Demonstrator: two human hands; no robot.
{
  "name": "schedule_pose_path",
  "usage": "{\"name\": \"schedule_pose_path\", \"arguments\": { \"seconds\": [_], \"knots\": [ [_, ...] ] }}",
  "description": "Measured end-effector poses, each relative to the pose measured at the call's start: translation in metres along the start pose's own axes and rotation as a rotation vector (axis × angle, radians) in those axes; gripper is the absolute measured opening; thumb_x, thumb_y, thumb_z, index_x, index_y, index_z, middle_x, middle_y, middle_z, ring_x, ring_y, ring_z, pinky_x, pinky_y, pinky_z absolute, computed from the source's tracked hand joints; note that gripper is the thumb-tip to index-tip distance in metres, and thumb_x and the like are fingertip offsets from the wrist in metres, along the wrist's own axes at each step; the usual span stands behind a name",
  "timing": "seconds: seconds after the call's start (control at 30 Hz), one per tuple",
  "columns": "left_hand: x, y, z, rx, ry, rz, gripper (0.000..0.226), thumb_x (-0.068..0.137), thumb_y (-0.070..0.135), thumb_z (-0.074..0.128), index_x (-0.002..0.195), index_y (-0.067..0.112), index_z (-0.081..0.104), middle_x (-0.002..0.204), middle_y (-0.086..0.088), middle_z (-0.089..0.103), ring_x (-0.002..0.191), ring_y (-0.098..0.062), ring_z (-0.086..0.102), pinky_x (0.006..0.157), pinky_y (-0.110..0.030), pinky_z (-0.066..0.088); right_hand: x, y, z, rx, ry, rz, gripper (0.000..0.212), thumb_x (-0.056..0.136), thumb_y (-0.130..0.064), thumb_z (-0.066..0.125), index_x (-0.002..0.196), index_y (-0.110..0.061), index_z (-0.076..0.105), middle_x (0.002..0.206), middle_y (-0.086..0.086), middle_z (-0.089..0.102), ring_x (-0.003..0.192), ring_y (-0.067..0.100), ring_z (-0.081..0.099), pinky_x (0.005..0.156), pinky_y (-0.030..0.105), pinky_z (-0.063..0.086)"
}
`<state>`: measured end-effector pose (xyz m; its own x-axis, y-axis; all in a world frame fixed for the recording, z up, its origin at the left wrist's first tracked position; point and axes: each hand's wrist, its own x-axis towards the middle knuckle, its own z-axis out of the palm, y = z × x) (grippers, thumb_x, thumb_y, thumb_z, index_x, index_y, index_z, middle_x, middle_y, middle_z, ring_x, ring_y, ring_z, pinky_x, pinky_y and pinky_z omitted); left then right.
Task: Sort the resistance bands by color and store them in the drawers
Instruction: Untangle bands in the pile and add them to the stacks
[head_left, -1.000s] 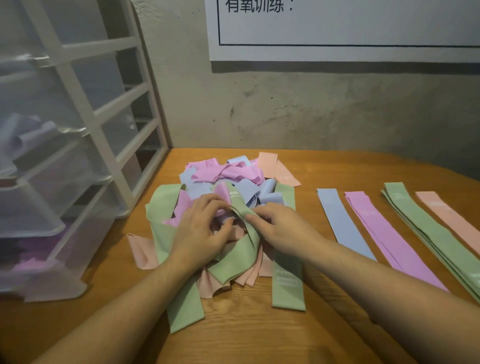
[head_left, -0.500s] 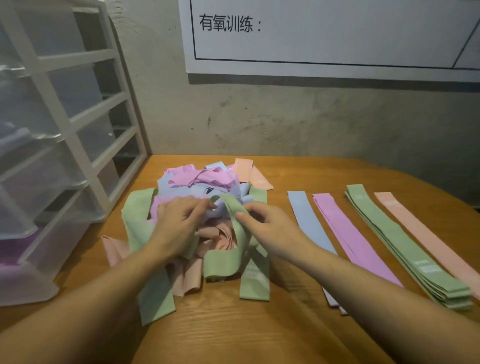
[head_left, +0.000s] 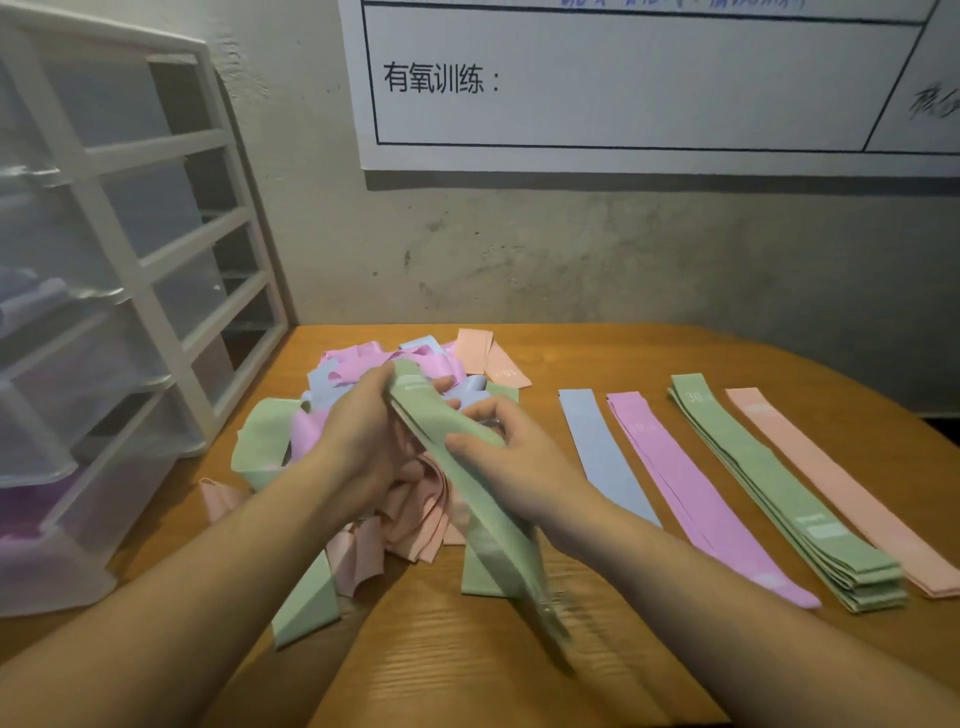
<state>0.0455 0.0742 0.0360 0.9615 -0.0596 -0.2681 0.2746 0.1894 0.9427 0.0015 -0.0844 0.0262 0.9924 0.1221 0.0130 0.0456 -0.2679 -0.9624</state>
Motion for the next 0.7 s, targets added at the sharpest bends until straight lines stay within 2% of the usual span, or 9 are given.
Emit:
{"name": "schedule_pose_path", "arguments": {
  "seconds": [0.07, 0.13, 0.23, 0.37, 0.5, 0.57, 0.7],
  "knots": [
    [-0.003, 0.004, 0.001, -0.108, 0.006, -0.016, 0.058, 0.103, 0.047, 0.027, 0.12, 0.011, 0.07, 0.118, -0.013, 0.073, 0.109, -0.035, 0.07, 0.105, -0.049, 0.044, -0.004, 0.001, -0.001, 0.009, -0.037, 0.019, 0.017, 0.091, -0.043, 0.067, 0.104, -0.033, 0.061, 0.105, -0.006, 0.069, 0.087, 0.009, 0.07, 0.07, 0.025, 0.055],
    [-0.01, 0.007, 0.005, -0.166, 0.015, -0.008, 0.055, 0.105, 0.043, 0.027, 0.114, 0.01, 0.07, 0.114, -0.014, 0.074, 0.097, -0.031, 0.074, 0.1, -0.046, 0.047, -0.008, 0.001, -0.003, 0.035, -0.077, 0.045, 0.022, 0.089, -0.047, 0.068, 0.106, -0.036, 0.06, 0.108, -0.005, 0.069, 0.091, 0.013, 0.071, 0.074, 0.028, 0.056],
    [-0.013, 0.005, 0.008, -0.19, -0.014, -0.014, 0.055, 0.107, 0.045, 0.029, 0.115, 0.011, 0.07, 0.112, -0.012, 0.075, 0.105, -0.028, 0.069, 0.105, -0.047, 0.045, -0.012, 0.005, -0.006, 0.102, -0.092, 0.115, 0.024, 0.087, -0.048, 0.069, 0.107, -0.039, 0.06, 0.109, -0.002, 0.072, 0.096, 0.018, 0.071, 0.086, 0.037, 0.055],
    [-0.019, 0.005, 0.019, -0.229, -0.057, -0.02, 0.055, 0.107, 0.048, 0.028, 0.118, 0.013, 0.069, 0.12, -0.009, 0.073, 0.113, -0.021, 0.066, 0.099, -0.041, 0.049, -0.019, 0.008, -0.012, 0.114, -0.04, 0.16, 0.019, 0.094, -0.045, 0.063, 0.107, -0.032, 0.06, 0.103, -0.002, 0.073, 0.091, 0.016, 0.071, 0.077, 0.033, 0.053],
    [-0.026, 0.008, 0.035, -0.245, -0.058, 0.048, 0.049, 0.108, 0.041, 0.034, 0.126, 0.008, 0.065, 0.127, -0.01, 0.069, 0.121, -0.02, 0.063, 0.099, -0.04, 0.051, -0.028, 0.005, -0.021, 0.153, -0.016, 0.148, 0.022, 0.096, -0.045, 0.061, 0.1, -0.023, 0.063, 0.091, -0.004, 0.071, 0.075, 0.008, 0.064, 0.065, 0.025, 0.047],
    [-0.032, 0.01, 0.043, -0.232, -0.07, 0.077, 0.048, 0.107, 0.04, 0.037, 0.12, 0.006, 0.068, 0.118, -0.012, 0.072, 0.112, -0.02, 0.066, 0.097, -0.04, 0.052, -0.032, 0.004, -0.026, 0.163, -0.028, 0.153, 0.028, 0.095, -0.051, 0.06, 0.101, -0.024, 0.064, 0.092, -0.006, 0.072, 0.077, 0.008, 0.064, 0.067, 0.026, 0.045],
    [-0.045, 0.018, 0.065, -0.234, -0.111, 0.117, 0.046, 0.107, 0.039, 0.039, 0.101, 0.004, 0.068, 0.082, -0.011, 0.07, 0.076, -0.017, 0.067, 0.075, -0.032, 0.055, -0.044, 0.004, -0.037, 0.163, -0.087, 0.151, 0.031, 0.097, -0.054, 0.055, 0.106, -0.026, 0.063, 0.102, -0.003, 0.073, 0.089, 0.014, 0.069, 0.072, 0.029, 0.05]
  ]
}}
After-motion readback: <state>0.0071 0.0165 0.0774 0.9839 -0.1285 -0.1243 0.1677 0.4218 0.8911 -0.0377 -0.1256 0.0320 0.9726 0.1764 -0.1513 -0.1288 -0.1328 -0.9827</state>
